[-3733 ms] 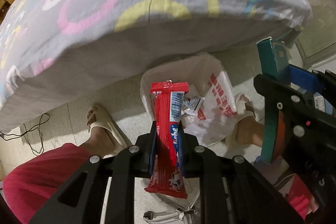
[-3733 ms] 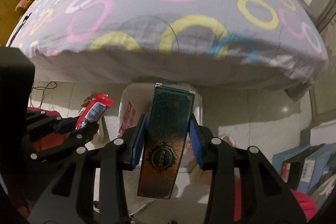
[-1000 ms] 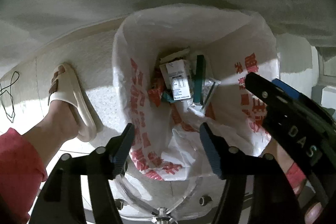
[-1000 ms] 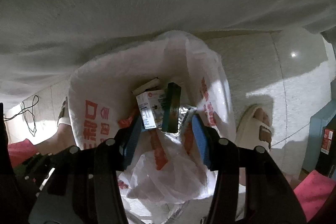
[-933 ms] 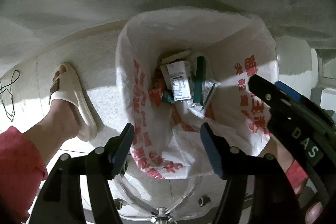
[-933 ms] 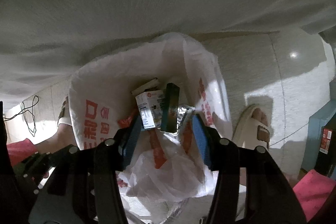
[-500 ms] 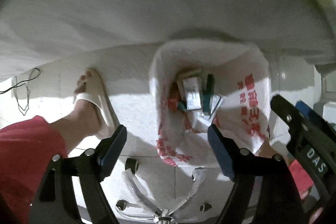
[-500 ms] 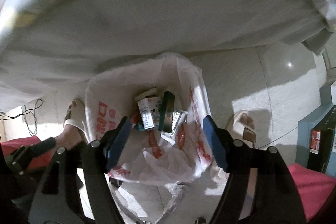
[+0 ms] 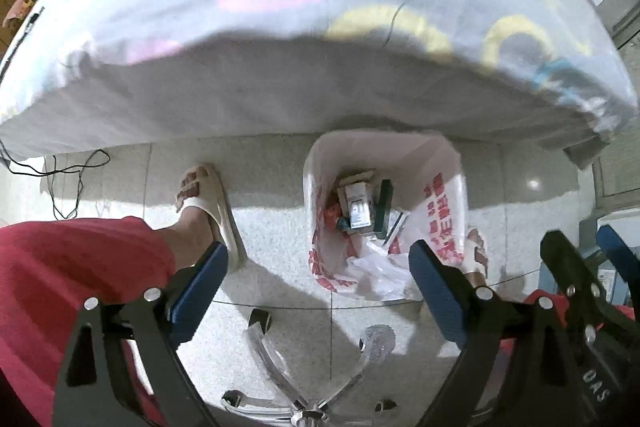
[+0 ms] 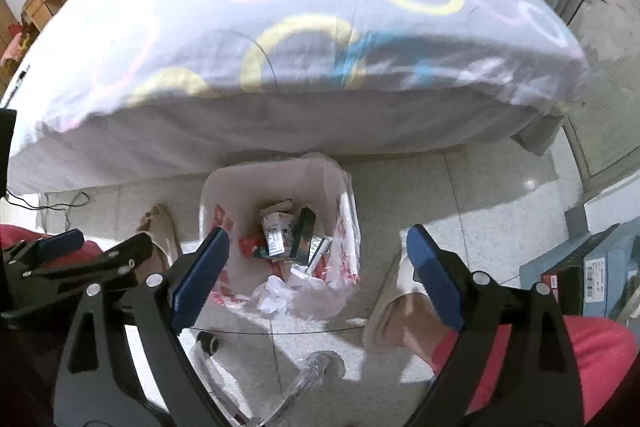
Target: Collect trash
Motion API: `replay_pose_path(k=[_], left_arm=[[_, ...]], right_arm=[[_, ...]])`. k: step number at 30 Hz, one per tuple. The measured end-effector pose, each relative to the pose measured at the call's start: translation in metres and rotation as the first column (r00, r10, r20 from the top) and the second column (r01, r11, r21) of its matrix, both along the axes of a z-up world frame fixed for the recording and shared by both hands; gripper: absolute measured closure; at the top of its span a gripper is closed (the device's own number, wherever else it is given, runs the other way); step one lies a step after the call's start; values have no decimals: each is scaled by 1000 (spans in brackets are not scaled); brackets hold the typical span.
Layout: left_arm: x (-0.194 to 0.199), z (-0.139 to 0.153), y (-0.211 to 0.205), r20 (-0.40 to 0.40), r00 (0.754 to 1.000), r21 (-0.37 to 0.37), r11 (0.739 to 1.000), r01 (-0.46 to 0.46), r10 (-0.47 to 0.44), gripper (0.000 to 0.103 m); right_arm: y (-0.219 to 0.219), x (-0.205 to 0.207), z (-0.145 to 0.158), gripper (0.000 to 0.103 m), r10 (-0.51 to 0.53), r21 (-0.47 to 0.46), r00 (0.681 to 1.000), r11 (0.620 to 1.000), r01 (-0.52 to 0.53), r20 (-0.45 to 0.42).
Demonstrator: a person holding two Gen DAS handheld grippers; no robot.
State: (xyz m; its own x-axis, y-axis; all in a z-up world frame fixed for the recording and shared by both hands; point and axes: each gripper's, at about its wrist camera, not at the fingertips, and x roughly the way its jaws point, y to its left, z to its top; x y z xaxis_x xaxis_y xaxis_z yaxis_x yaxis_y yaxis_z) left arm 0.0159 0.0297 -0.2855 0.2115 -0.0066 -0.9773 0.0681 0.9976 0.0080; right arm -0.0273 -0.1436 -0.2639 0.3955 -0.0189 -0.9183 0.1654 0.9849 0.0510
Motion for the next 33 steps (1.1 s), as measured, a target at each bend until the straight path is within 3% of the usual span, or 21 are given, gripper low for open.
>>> replay_pose_path(k=[6,12,20,27,33], left_arm=[[-25,49,-2,119,993,16,1000,16,-18,11],[-47,98,-5,241,970,19,999,26,-30,10],[-75,162,-4,384,923,-37,999,35,-18,10],[-100,211,-12,485,873,10,999,53,-51,10],[-116,246,-13,540,840,-13,998,61,-44,10]], right_arm=[[-7,-28,46,11,-17,29,996,999,14,88],[-9,-57,95,9,-22,-25,980,999,27,197],[-10,-93,159,7,-17,-42,936,999,33,351],[-7,-119,208,7,-3,-71,893,997,39,450],[-7,-145,247,7,-14,-97,847,992,77,531]])
